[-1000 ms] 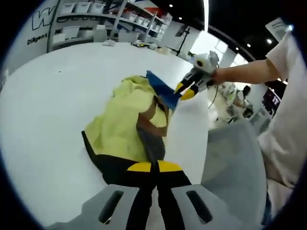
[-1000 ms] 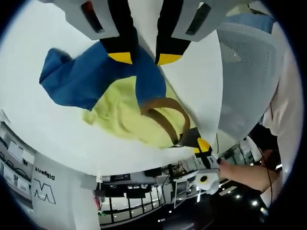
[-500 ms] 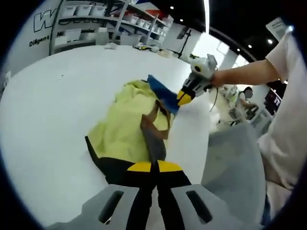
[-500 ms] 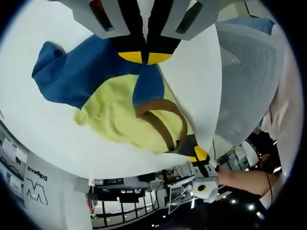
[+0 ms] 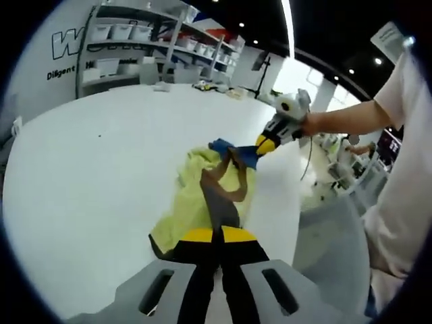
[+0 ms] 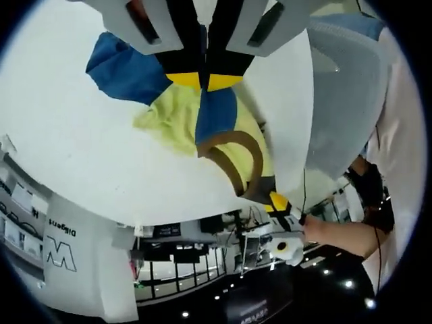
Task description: Fold the garment on the visible template until the final outline fits inside the template.
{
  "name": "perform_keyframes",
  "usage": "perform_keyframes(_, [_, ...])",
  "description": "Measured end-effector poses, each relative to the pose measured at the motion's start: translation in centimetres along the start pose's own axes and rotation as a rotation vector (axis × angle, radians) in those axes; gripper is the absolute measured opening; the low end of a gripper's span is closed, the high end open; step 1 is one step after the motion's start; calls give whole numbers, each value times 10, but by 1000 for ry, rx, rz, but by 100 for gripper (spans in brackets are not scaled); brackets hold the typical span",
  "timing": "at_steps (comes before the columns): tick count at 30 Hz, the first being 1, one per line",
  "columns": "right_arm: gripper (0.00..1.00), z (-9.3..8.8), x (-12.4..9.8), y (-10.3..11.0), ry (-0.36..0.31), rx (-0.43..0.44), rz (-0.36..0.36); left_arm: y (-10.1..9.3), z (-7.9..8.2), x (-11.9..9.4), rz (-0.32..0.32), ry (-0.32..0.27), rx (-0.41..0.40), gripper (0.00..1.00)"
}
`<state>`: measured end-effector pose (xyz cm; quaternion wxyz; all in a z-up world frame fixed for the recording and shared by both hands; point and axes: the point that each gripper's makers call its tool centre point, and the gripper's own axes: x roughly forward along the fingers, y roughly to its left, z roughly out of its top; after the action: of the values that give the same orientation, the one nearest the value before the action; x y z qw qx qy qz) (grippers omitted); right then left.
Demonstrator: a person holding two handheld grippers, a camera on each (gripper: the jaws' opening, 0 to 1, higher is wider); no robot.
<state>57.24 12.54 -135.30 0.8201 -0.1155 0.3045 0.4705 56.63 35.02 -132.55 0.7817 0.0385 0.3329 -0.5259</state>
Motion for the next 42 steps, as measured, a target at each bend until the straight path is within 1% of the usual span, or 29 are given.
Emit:
perform_keyframes(2, [0,5,0,-7,-5,-4,-7,5,8,1,5,-13,0,0])
perform_keyframes(5, [0,17,0,-17,-18,-18,-21,18,21,3,22,-18,17,0])
perform_keyframes(9, [0,32,0,-37,-32,-37,-50,37,43,5,48,-47,22,0])
perform_keyframes(12, [0,45,0,-55,-49,-43,-82,50,57,9,62,-51,39,0])
perform_keyframes(13, [0,48,0,-59,-51,-44,-88,51,58,9,63,-51,42,0])
perform_keyframes(19, [0,68,4,-93,-81,-35,-131,75,82,19,82,-59,64,0])
perform_keyframes(25, [0,81,12,-118,-83,-44,-175,102,103,30,109,-75,66,0])
perform_keyframes(29, [0,86,18,-135,-83,-43,-208,118,112,37,128,-87,60,0])
perform_keyframes(32, [0,89,22,-153,-86,-36,-251,134,117,44,153,-91,53,0])
perform_keyframes(36, [0,93,27,-174,-85,-25,-300,153,120,54,181,-87,48,0])
perform_keyframes(38, [0,92,31,-186,-79,-16,-319,161,121,61,190,-87,38,0])
perform_keyframes(39, [0,92,33,-190,-73,-24,-331,167,121,66,203,-79,38,0])
perform_keyframes(42, [0,89,41,-202,-57,-18,-351,174,121,75,213,-73,35,0])
